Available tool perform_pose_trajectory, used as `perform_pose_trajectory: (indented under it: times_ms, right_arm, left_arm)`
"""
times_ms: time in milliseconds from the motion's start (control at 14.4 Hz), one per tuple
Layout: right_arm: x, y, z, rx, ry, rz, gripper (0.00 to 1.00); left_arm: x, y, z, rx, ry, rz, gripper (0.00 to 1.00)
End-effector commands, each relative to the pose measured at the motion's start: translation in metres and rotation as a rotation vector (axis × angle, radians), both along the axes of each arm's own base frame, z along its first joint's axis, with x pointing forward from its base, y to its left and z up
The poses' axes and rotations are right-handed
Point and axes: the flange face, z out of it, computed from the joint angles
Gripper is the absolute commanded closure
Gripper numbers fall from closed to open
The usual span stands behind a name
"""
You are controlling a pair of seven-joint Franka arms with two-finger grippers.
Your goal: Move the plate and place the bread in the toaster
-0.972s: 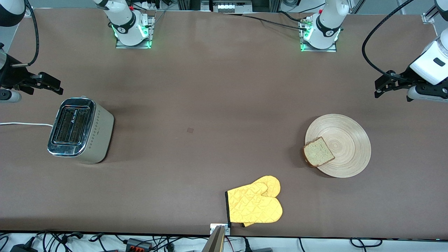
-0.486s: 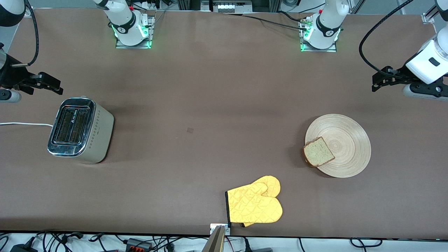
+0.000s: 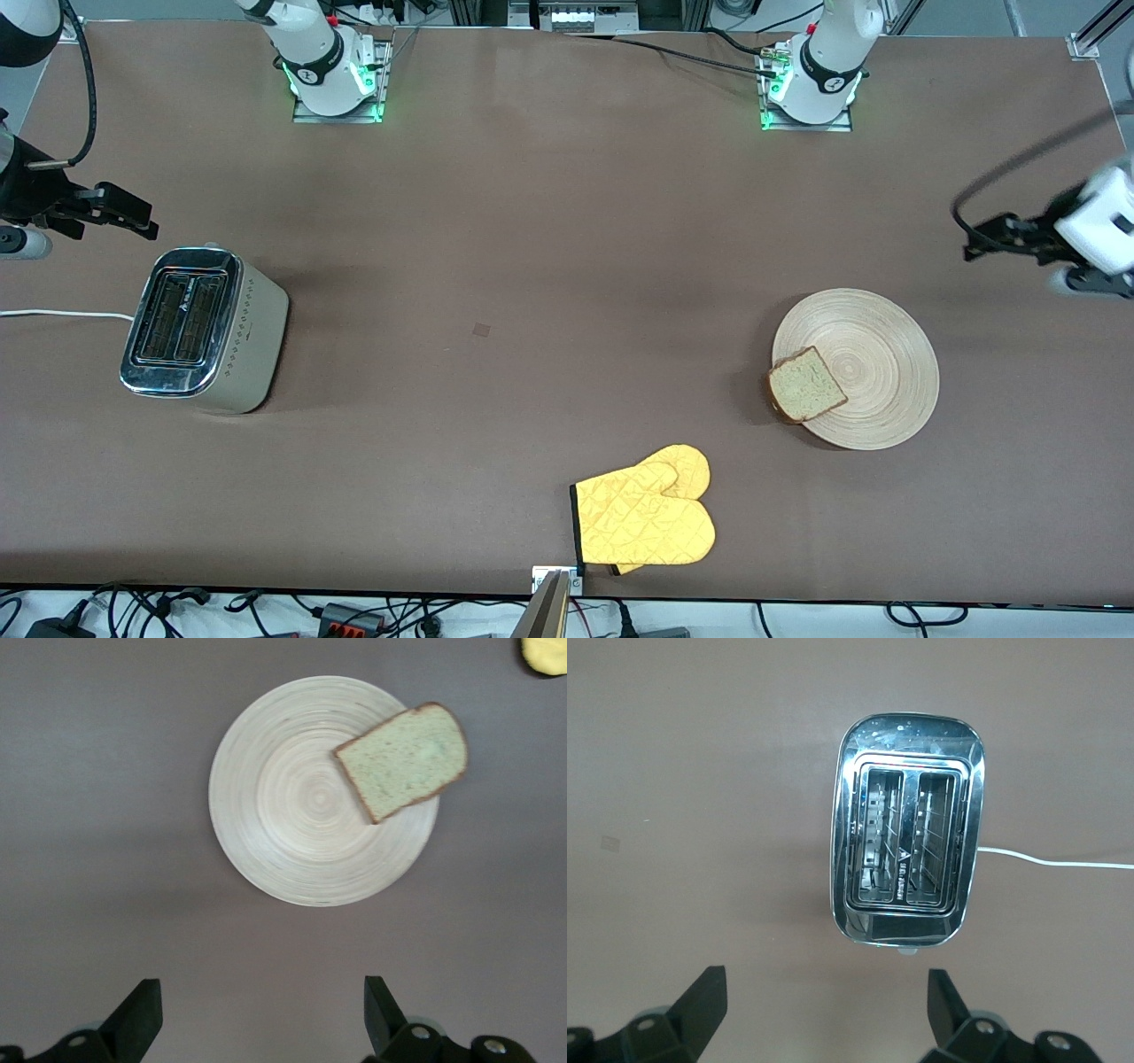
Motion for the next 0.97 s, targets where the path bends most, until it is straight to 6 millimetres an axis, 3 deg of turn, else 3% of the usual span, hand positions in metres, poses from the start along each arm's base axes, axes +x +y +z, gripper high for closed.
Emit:
perform_pose_trajectory:
  times_ms: [0, 347, 625, 764, 903]
  right_arm:
    - [-0.006, -0.001, 0.007, -0.014, -0.007, -0.009, 0.00]
    - [-0.004, 0.000, 0.004, -0.012, -0.007, -0.007, 0.00]
    - [-0.004, 0.000, 0.005, -0.011, -0.009, -0.007, 0.00]
    - [-0.004, 0.000, 0.005, -0.011, -0.010, -0.009, 0.00]
    - [-0.003, 0.000, 0.004, -0.011, -0.009, -0.009, 0.00]
  left_arm:
    - [0.026, 0.065, -0.027, -0.147, -0.003, 0.041, 0.00]
    - [0.032, 0.179, -0.136, -0.485, -0.025, 0.118, 0.00]
    - [0.022, 0.243, -0.241, -0.723, -0.133, 0.120, 0.00]
    - [0.020, 0.246, -0.287, -0.810, -0.174, 0.127, 0.00]
    - [0.019, 0.242, -0.319, -0.872, -0.173, 0.160, 0.00]
